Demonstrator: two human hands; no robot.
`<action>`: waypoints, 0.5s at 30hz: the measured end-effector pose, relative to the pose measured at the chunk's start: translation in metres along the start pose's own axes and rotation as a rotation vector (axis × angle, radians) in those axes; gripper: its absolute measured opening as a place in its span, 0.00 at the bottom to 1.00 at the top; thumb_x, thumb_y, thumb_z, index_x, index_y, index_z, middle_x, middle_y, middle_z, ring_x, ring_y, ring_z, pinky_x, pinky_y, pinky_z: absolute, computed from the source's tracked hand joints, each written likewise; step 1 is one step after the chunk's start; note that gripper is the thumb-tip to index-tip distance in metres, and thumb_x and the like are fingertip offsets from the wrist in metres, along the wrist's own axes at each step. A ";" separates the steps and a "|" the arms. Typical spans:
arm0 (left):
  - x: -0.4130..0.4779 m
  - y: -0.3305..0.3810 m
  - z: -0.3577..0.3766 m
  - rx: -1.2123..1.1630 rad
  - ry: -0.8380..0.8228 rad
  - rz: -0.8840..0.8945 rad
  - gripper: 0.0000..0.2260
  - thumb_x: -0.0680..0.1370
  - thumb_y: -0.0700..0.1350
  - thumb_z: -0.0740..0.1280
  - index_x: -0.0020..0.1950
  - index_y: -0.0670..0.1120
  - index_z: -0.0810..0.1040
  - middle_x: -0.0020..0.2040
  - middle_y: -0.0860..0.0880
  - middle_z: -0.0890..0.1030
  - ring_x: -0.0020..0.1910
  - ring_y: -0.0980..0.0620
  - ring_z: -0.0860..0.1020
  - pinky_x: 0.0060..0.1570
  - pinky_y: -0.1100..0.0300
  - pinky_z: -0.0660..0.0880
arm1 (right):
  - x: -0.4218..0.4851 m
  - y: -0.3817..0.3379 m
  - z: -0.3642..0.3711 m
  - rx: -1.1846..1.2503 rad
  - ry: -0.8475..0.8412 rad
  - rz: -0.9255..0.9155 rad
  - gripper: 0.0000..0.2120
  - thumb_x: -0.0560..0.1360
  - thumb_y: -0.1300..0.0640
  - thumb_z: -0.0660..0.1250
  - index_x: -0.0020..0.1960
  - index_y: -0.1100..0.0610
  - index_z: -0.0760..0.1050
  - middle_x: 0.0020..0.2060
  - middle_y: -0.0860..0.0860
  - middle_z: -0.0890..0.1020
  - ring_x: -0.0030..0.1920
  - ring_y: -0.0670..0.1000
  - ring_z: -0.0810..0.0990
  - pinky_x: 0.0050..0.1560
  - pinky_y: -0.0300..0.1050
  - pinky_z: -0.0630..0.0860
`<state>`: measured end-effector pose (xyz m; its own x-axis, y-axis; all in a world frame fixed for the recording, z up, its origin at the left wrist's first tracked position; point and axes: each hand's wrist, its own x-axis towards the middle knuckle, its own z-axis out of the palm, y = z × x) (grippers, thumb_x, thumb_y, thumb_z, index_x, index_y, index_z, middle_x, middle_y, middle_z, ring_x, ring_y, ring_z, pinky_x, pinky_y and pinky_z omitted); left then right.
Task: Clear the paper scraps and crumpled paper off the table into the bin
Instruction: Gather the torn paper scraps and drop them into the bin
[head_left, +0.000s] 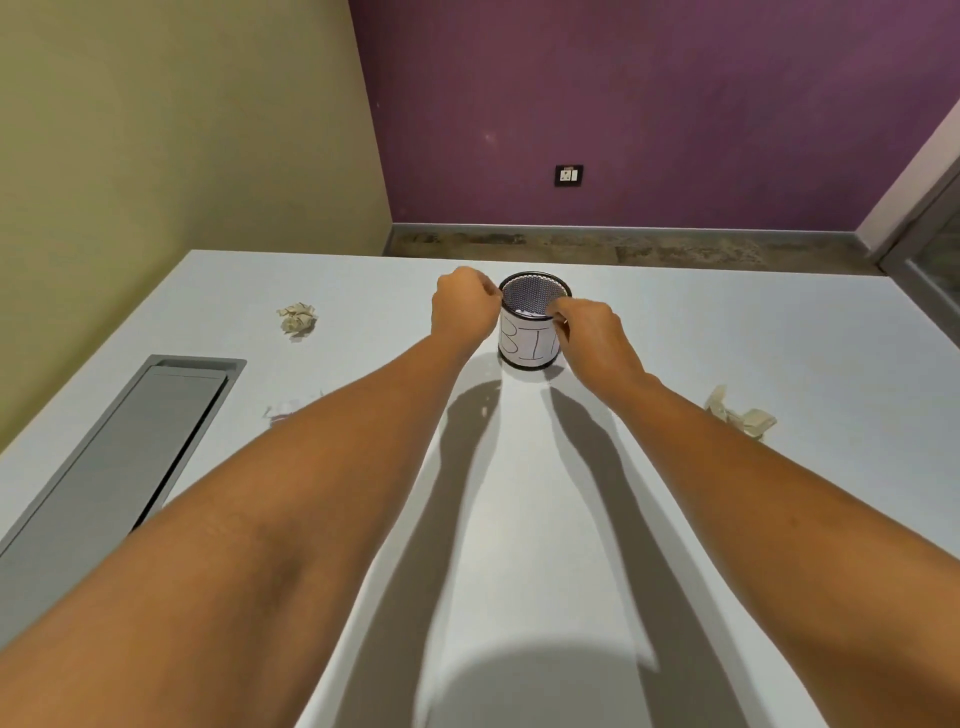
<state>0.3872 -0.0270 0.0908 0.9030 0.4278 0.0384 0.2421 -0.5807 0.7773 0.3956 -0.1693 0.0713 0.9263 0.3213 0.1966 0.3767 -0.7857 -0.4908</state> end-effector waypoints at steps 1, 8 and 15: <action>-0.009 -0.005 -0.003 -0.019 0.002 -0.008 0.09 0.75 0.36 0.63 0.50 0.35 0.81 0.49 0.36 0.83 0.48 0.38 0.81 0.52 0.46 0.79 | -0.009 -0.002 0.003 0.013 -0.008 -0.002 0.11 0.77 0.66 0.57 0.55 0.64 0.75 0.53 0.62 0.80 0.52 0.62 0.79 0.45 0.45 0.74; -0.082 -0.067 -0.057 -0.119 -0.054 -0.069 0.06 0.74 0.34 0.65 0.47 0.37 0.81 0.43 0.40 0.83 0.33 0.50 0.80 0.37 0.59 0.80 | -0.089 -0.025 0.030 0.092 -0.165 0.024 0.12 0.77 0.62 0.60 0.60 0.61 0.74 0.58 0.57 0.80 0.57 0.57 0.77 0.57 0.46 0.71; -0.159 -0.173 -0.146 -0.087 0.065 -0.283 0.05 0.75 0.34 0.66 0.48 0.37 0.81 0.43 0.41 0.81 0.29 0.57 0.79 0.25 0.73 0.75 | -0.173 -0.070 0.069 0.165 -0.355 0.019 0.13 0.78 0.58 0.58 0.61 0.58 0.73 0.61 0.52 0.77 0.58 0.51 0.77 0.57 0.39 0.69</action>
<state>0.1498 0.1059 0.0421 0.7787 0.6092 -0.1499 0.4475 -0.3719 0.8133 0.2088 -0.1334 0.0133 0.8636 0.4930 -0.1059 0.3266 -0.7069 -0.6274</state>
